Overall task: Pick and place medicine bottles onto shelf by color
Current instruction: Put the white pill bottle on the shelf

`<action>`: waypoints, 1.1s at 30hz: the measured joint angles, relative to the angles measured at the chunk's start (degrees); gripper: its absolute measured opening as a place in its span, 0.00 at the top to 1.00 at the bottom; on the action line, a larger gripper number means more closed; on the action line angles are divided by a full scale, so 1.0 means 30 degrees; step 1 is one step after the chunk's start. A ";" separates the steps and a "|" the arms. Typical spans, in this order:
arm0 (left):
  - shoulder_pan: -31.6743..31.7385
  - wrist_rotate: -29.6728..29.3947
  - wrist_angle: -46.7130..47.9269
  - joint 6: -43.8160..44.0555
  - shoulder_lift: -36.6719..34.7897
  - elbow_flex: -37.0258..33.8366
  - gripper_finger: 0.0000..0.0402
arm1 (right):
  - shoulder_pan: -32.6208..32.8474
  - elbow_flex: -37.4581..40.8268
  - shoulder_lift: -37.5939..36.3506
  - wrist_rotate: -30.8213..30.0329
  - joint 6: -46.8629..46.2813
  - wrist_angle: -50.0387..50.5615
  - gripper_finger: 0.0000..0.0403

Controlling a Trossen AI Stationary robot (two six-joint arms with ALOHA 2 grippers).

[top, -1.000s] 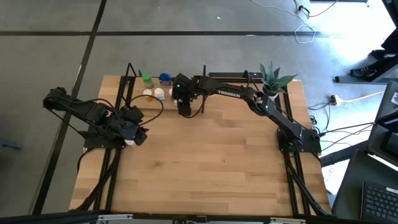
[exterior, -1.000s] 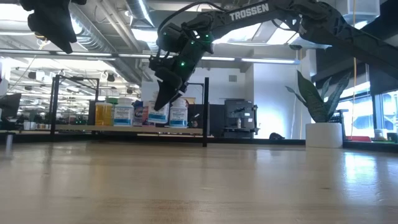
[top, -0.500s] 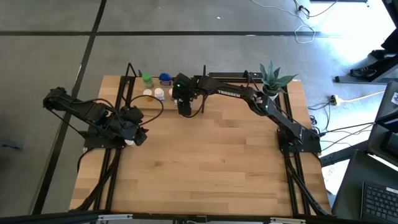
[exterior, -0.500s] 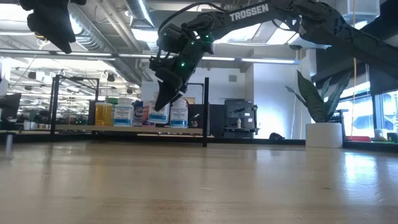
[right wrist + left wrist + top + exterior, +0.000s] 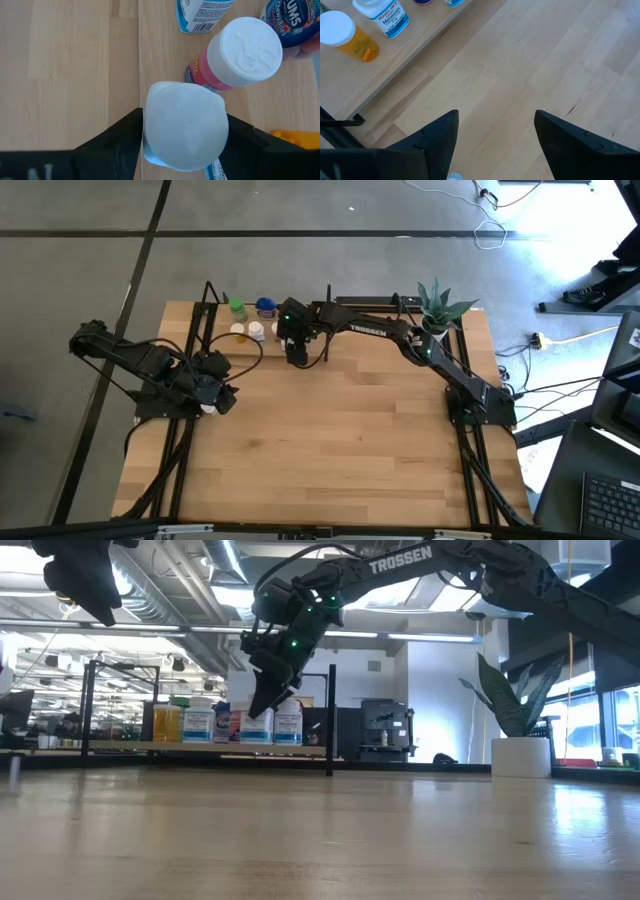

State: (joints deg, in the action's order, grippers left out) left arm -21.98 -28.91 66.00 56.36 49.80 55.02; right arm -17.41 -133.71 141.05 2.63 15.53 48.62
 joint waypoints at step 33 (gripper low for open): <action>-0.0007 0.4847 0.5039 0.7599 -0.0117 -0.0150 0.36 | 0.1364 -0.0415 -0.3528 0.0007 0.0066 0.1413 0.45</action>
State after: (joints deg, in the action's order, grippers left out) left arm -22.00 -14.36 81.12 79.16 49.45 54.58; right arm -13.32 -134.96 130.47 2.66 15.73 52.86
